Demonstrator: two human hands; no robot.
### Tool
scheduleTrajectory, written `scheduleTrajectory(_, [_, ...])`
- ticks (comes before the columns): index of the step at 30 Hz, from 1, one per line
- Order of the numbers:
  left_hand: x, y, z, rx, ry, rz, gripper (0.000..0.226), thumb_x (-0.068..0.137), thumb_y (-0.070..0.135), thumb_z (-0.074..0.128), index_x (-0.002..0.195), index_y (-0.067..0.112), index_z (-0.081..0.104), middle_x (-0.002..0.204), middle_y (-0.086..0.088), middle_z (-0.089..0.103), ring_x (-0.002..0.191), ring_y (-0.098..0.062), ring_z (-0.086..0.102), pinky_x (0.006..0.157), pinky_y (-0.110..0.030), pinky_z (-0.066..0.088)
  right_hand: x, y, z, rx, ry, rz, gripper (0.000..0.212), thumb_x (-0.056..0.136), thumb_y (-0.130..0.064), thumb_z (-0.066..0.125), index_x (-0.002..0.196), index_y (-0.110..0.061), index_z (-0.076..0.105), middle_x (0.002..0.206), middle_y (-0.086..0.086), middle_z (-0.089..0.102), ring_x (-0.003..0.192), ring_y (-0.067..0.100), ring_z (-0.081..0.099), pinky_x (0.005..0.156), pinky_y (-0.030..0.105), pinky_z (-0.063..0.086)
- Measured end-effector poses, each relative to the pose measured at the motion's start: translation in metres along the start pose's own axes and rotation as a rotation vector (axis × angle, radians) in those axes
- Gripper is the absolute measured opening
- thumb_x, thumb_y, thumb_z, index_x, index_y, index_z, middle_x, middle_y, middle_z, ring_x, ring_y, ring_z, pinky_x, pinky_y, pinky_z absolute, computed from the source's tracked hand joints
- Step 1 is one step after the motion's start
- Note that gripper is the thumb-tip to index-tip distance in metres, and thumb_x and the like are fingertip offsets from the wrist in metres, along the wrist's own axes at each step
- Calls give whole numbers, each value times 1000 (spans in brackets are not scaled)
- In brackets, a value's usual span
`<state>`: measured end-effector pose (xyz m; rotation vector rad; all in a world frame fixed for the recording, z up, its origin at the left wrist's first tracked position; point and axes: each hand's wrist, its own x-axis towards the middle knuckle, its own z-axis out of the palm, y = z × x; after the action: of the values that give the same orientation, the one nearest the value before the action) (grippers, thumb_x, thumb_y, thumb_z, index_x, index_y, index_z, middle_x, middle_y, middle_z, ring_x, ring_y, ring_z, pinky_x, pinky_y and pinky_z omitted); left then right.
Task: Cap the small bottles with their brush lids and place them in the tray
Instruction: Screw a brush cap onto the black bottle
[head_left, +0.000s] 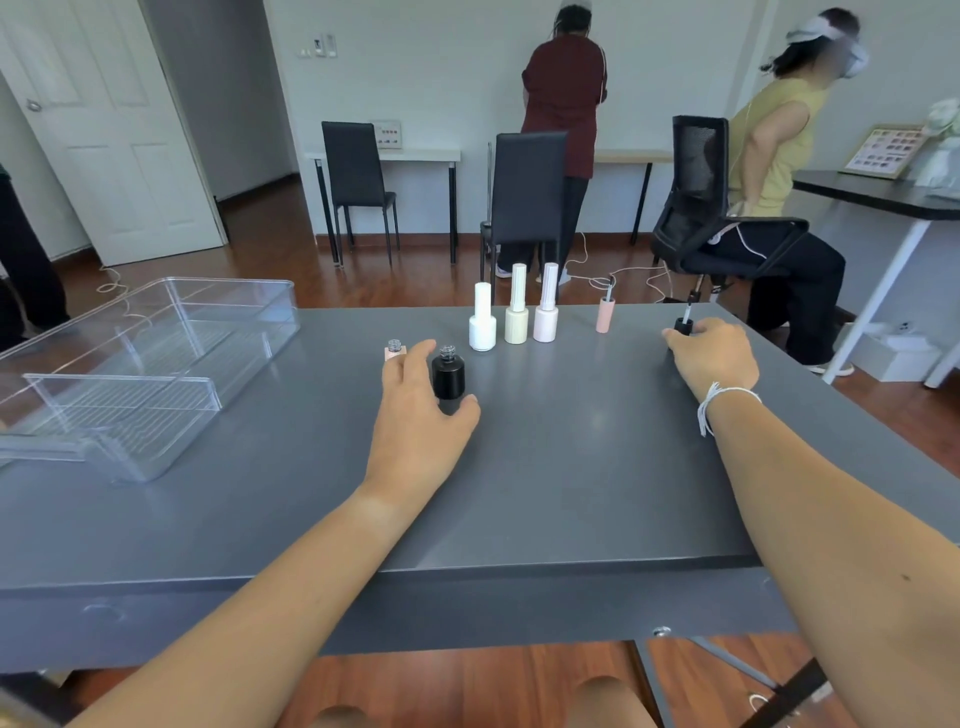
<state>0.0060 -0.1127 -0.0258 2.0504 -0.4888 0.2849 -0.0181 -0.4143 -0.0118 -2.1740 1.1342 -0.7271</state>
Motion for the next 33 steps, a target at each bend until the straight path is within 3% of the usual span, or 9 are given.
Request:
scheduleTrajectory(4, [1,0,1,27,-19,-7,64,81,24,60,138,23,31,141,0,32,87,-12,54,77,-22,35,0,1,0,25,12,-9,22,85,-34,55,81,-13,61,97,15,65,80,34,60,67,31,41])
scheduleTrajectory(8, [5,0,4,59,-55,-11,67,82,23,59,141,20,27,142,-3,34,109,-17,53,78,-21,33,-2,1,0,19,27,-27,21,85,-31,56,78,-12,59,93,14,65,75,31,54,65,31,40])
scheduleTrajectory(12, [9,-1,6,77,-92,-33,69,83,23,58,143,19,24,124,-7,52,89,-10,50,69,-9,26,-6,-2,0,47,34,-45,20,86,-32,56,82,-13,61,97,13,66,77,30,55,67,31,41])
scheduleTrajectory(16, [13,1,8,39,-98,-96,69,83,23,57,143,18,23,112,-9,58,83,-14,52,71,-19,34,-17,-7,1,142,14,-75,17,86,-32,58,87,-16,61,88,7,63,62,20,52,61,26,39])
scheduleTrajectory(18, [16,2,7,-4,-77,-141,62,83,22,57,139,17,31,106,-3,56,79,-15,52,59,-18,35,-26,-15,3,225,-45,-99,16,84,-31,59,83,-16,62,80,2,61,63,20,53,58,26,38])
scheduleTrajectory(21, [20,2,7,-40,-58,-162,24,83,19,57,106,25,51,85,11,48,84,-19,48,57,-21,34,-46,-31,8,350,-151,-202,15,81,-29,61,67,-26,55,70,-7,54,67,15,50,54,25,37])
scheduleTrajectory(25, [26,1,10,-71,-47,-175,10,81,15,55,91,13,54,80,2,56,71,-15,48,52,-18,35,-76,-50,13,538,-343,-323,12,82,-29,62,75,-35,54,83,-17,59,67,6,58,56,16,44])
scheduleTrajectory(28, [30,1,12,-119,-45,-171,15,82,11,56,92,22,59,86,-1,61,81,-16,52,57,-18,37,-90,-56,16,507,-504,-420,2,87,-25,57,87,-26,59,87,-8,67,52,6,56,46,13,43])
scheduleTrajectory(33, [28,2,14,-152,-58,-138,21,79,19,65,97,27,60,80,23,57,75,7,55,59,-2,38,-99,-59,12,568,-595,-503,22,93,-16,50,108,-26,63,74,-2,56,52,12,41,46,12,38])
